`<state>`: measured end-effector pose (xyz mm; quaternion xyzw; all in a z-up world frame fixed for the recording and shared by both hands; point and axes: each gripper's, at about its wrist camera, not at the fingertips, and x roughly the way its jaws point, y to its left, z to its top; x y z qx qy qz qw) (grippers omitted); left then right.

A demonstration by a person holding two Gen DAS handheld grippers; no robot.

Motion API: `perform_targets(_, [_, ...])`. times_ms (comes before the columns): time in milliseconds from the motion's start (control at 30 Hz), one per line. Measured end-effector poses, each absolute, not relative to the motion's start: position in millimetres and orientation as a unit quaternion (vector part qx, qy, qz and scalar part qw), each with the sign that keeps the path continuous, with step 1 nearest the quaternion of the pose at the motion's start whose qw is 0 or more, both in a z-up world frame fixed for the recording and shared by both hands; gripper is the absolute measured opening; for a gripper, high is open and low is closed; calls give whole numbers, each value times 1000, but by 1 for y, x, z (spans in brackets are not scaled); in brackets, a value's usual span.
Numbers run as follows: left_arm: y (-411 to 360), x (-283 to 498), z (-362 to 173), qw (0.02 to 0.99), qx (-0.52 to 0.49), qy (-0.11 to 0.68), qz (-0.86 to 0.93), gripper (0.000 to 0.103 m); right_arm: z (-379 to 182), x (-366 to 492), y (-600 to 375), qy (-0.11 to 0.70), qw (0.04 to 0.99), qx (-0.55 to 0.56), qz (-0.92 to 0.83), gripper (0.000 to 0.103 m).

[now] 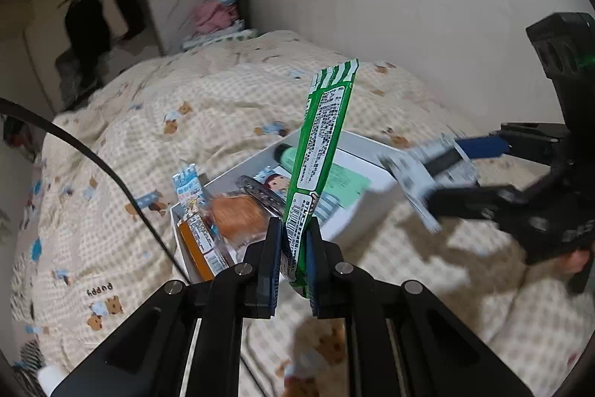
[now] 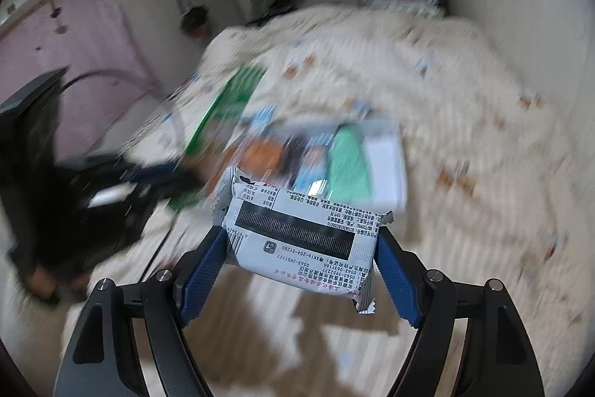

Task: Organize objects
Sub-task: 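Lift the green gum pack and white packet over the white box with both grippers, then lower both packs into the white box and open both grippers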

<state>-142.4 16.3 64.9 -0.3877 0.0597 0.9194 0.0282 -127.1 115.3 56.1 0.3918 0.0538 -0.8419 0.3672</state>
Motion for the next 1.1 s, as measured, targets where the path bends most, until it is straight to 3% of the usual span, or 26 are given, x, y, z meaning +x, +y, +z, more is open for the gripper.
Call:
perform_targets(200, [2,-160,44,-11,-392,13,920,13,49,-150,77,74,371,333,-863,80])
perform_targets(500, [22,-167,14,-62,-402,128,905,13,21,-176,65,54,332,362,-870,80])
perform_targets(900, [15,-176,-2,-67,-416,131,898,14,5,-177,56,97,322,366,-868,80])
perform_targets(933, [16,-174,-2,-68,-414,134,898,18,4,-177,57,97,322,367,-867,80])
perform_targets(1000, [19,-169,0,-71,-410,146,898,35,8,-175,62,88,322,357,-872,84])
perform_targets(1067, [23,-164,2,-82,-399,165,898,72,16,-173,68,73,330,347,-875,84])
perform_targets(1100, [26,-159,5,-90,-385,180,901,78,22,-171,73,65,335,343,-875,84])
